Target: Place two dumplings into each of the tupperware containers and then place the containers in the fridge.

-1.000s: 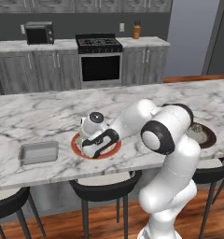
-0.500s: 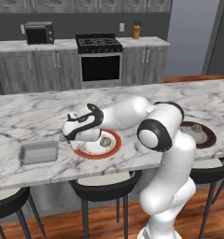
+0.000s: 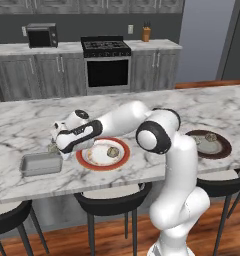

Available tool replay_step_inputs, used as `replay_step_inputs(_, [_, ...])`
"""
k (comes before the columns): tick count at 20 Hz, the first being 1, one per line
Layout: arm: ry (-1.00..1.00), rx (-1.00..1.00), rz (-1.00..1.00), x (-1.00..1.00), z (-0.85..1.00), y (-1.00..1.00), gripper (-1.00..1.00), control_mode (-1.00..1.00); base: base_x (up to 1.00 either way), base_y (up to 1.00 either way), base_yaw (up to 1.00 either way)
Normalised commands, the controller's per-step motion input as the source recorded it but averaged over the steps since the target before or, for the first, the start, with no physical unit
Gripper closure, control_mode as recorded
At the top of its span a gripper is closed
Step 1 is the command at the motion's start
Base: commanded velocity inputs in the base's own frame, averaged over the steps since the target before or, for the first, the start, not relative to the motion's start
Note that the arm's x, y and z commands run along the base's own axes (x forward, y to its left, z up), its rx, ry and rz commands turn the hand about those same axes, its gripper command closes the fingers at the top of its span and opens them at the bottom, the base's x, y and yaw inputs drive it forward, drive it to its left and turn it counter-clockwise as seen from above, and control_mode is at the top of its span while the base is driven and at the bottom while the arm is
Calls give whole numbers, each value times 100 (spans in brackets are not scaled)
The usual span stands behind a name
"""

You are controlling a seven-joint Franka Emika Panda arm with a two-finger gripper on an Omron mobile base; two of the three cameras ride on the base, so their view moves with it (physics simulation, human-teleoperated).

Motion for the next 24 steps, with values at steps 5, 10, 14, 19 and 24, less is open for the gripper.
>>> replay_step_inputs(5, [9, -23, 5, 15, 5, 100, 100, -100, 0, 0, 0])
replay_step_inputs(10, [7, -16, 1, 2, 5, 92, 100, -100, 0, 0, 0])
replay_step_inputs(14, [1, -8, -3, -16, -12, 1, 100, -100, 0, 0, 0])
replay_step_inputs(19, [0, 0, -10, -6, -18, -71, -100, -100, 0, 0, 0])
replay_step_inputs(24, [0, 0, -3, 2, -55, -22, -100, -100, 0, 0, 0])
